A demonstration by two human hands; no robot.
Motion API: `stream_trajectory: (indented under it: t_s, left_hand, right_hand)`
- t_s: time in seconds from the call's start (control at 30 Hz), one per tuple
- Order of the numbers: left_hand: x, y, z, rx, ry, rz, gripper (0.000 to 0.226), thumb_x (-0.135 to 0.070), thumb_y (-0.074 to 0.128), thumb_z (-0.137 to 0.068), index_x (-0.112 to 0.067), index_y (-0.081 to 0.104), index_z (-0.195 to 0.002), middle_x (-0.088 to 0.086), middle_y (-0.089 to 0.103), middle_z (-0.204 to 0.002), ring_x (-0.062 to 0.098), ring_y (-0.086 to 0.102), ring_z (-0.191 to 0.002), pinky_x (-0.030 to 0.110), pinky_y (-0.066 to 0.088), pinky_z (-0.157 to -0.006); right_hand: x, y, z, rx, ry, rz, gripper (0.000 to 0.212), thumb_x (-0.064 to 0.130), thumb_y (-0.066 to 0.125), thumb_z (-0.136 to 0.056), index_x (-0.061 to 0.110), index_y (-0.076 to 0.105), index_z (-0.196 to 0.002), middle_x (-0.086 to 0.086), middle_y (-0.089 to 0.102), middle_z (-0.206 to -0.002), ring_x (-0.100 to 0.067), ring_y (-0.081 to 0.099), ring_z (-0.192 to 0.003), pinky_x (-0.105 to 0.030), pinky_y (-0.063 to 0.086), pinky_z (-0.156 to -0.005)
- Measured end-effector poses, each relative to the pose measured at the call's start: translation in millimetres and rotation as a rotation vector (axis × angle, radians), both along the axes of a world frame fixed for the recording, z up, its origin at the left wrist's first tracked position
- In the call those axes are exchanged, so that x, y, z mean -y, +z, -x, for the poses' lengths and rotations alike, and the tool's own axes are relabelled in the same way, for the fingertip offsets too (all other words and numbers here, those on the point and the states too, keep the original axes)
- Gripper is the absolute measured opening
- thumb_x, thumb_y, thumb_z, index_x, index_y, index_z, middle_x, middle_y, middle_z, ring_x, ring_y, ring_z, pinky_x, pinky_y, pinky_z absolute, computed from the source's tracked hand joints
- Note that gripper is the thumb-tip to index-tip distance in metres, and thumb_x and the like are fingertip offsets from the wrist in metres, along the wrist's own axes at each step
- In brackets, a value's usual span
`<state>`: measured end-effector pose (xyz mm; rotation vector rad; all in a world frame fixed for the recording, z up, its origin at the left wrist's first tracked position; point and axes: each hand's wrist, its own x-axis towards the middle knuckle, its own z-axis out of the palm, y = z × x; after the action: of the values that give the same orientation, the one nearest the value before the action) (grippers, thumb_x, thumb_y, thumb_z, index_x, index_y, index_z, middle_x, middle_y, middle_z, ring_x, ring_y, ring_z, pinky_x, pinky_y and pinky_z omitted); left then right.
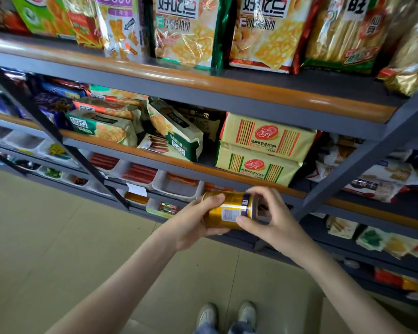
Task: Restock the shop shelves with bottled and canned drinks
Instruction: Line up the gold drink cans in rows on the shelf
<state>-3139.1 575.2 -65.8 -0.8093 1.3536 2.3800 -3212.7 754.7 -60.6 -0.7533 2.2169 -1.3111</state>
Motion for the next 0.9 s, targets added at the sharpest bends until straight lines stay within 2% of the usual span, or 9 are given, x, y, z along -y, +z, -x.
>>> stream_trajectory:
  t_s: [0.07,0.2,0.27,0.33,0.4,0.47,0.67,0.83,0.9]
  left_hand:
    - [-3,8,6,0.014,-0.045,0.177,0.055,-0.038,0.070,-0.076,-0.014,0.052,-0.122,0.006,0.070,-0.108,0.018,0.068,-0.097,0.034,0.059,-0.075]
    - [-14,23,13,-0.006,-0.123,0.350,0.062,-0.051,0.074,-0.076,-0.017,0.052,-0.122,0.008,0.063,-0.118,0.020,0.067,-0.101,0.034,0.059,-0.072]
    - [-15,34,13,-0.069,-0.129,0.347,0.054,-0.050,0.070,-0.081,-0.017,0.053,-0.120,0.014,0.062,-0.119,0.023,0.067,-0.102,0.037,0.060,-0.077]
    - [-12,47,13,-0.183,-0.168,0.338,0.041,-0.045,0.067,-0.084,-0.023,0.056,-0.116,0.018,0.064,-0.117,0.027,0.068,-0.100,0.035,0.058,-0.082]
    - [-11,58,13,-0.310,-0.235,0.358,0.041,-0.036,0.064,-0.085,-0.023,0.054,-0.123,0.012,0.066,-0.119,0.025,0.066,-0.106,0.037,0.054,-0.092]
    - [-13,67,17,-0.405,-0.283,0.365,0.048,-0.029,0.062,-0.087,-0.019,0.050,-0.133,0.008,0.063,-0.126,0.025,0.062,-0.115,0.041,0.050,-0.099]
    - [-33,102,37,-0.502,-0.177,0.475,0.051,-0.024,0.067,-0.081,-0.012,0.054,-0.128,0.011,0.070,-0.113,0.028,0.068,-0.103,0.038,0.055,-0.088]
    - [-42,143,54,-0.622,-0.132,0.645,0.063,-0.036,0.079,-0.067,-0.017,0.060,-0.124,0.010,0.073,-0.106,0.027,0.069,-0.100,0.043,0.054,-0.090]
    - [-44,169,63,-0.713,-0.093,0.712,0.062,-0.037,0.080,-0.063,-0.021,0.063,-0.121,0.006,0.074,-0.105,0.021,0.069,-0.099,0.039,0.055,-0.089]
  right_hand:
    - [0,7,0,-0.303,0.104,-0.137,0.071,0.039,0.079,-0.074,0.031,0.040,-0.133,0.013,0.039,-0.123,-0.001,0.039,-0.116,-0.012,0.035,-0.094]
    - [2,12,-3,-0.637,0.179,-0.323,0.080,0.047,0.077,-0.073,0.024,0.039,-0.139,0.005,0.042,-0.124,-0.012,0.037,-0.118,-0.028,0.041,-0.094]
    - [-3,19,0,-0.478,0.066,-0.234,0.072,0.048,0.077,-0.073,0.030,0.045,-0.134,0.012,0.049,-0.121,-0.006,0.045,-0.112,-0.023,0.042,-0.089]
    - [-11,32,2,-0.094,-0.027,-0.030,0.055,0.045,0.078,-0.075,0.040,0.051,-0.122,0.022,0.059,-0.112,0.001,0.055,-0.105,-0.021,0.047,-0.087]
    - [-18,43,4,0.201,-0.033,0.183,0.040,0.044,0.071,-0.076,0.042,0.056,-0.113,0.018,0.067,-0.107,-0.002,0.063,-0.103,-0.022,0.052,-0.087]
    - [-22,53,6,0.299,-0.004,0.285,0.044,0.044,0.064,-0.076,0.038,0.055,-0.119,0.013,0.068,-0.113,-0.003,0.064,-0.105,-0.020,0.052,-0.085]
    - [-33,90,20,0.243,0.055,0.307,0.043,0.044,0.054,-0.078,0.042,0.049,-0.121,0.017,0.063,-0.119,0.007,0.062,-0.102,-0.008,0.049,-0.078]
    - [-44,139,37,-0.123,0.067,0.251,0.077,0.041,0.066,-0.082,0.058,0.016,-0.138,0.044,0.043,-0.118,0.013,0.054,-0.106,-0.010,0.047,-0.084]
    - [-45,163,46,-0.284,0.067,0.252,0.078,0.035,0.071,-0.082,0.059,0.021,-0.137,0.031,0.047,-0.126,0.006,0.057,-0.106,-0.016,0.050,-0.087]
